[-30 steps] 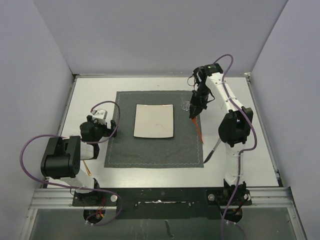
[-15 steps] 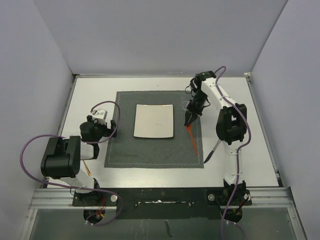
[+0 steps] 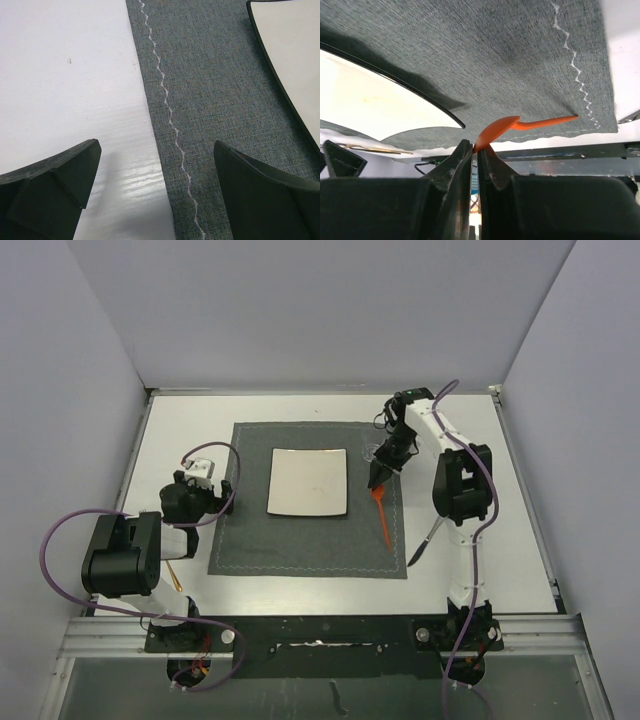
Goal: Set the dinner table for one person
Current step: Place the spoon on the napkin.
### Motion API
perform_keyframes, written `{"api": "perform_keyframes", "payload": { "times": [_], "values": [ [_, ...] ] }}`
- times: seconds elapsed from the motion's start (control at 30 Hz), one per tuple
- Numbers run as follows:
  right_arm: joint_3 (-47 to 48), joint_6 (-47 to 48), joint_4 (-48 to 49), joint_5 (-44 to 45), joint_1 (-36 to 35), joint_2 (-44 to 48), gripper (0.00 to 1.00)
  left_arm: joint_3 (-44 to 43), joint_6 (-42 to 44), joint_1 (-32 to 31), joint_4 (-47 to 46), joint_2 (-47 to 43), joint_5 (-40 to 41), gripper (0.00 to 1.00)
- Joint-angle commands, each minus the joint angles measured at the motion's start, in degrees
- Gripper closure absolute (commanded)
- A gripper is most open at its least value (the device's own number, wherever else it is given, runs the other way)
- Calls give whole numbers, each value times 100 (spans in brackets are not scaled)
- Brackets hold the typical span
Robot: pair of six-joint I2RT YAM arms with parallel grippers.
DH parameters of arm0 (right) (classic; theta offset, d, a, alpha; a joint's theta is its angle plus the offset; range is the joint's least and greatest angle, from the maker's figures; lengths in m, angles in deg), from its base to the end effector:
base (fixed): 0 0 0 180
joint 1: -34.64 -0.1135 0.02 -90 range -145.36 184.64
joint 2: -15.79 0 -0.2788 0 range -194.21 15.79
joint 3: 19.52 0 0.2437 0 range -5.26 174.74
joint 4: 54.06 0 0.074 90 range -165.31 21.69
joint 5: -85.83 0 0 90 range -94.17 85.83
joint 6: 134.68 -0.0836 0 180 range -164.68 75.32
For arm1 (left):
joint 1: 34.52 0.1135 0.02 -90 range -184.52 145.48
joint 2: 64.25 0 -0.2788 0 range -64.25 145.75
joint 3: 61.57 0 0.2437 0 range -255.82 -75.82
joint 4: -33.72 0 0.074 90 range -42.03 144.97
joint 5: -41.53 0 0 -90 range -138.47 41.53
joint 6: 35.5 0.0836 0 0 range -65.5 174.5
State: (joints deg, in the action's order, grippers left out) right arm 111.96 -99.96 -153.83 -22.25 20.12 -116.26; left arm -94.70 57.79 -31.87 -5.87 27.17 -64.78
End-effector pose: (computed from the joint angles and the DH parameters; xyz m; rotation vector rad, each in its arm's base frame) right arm 0.4029 0.1311 0.1671 -1.0151 -2.6164 -0.2209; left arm 0.3019 -0.0095 0.1354 0.2036 1.8774 -0.1990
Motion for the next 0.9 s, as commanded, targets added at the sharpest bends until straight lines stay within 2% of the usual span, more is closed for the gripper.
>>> {"api": "perform_keyframes", "payload": {
  "times": [0.0, 0.17, 0.5, 0.73, 0.87],
  "values": [
    [289, -381, 350, 163, 104, -75, 100, 6, -21, 10, -455, 51, -52, 2],
    [894, -375, 200, 271, 175, -507, 100, 6, -21, 15, -453, 51, -52, 2],
    [868, -561, 517, 481, 276, -850, 100, 5, -16, 16, -444, 47, -53, 2],
    [1436, -531, 349, 763, 288, -1150, 100, 6, -24, 16, -445, 47, -53, 2],
    [1437, -457, 351, 1050, 231, -1077, 100, 6, -21, 16, -451, 52, -48, 2]
  ]
}}
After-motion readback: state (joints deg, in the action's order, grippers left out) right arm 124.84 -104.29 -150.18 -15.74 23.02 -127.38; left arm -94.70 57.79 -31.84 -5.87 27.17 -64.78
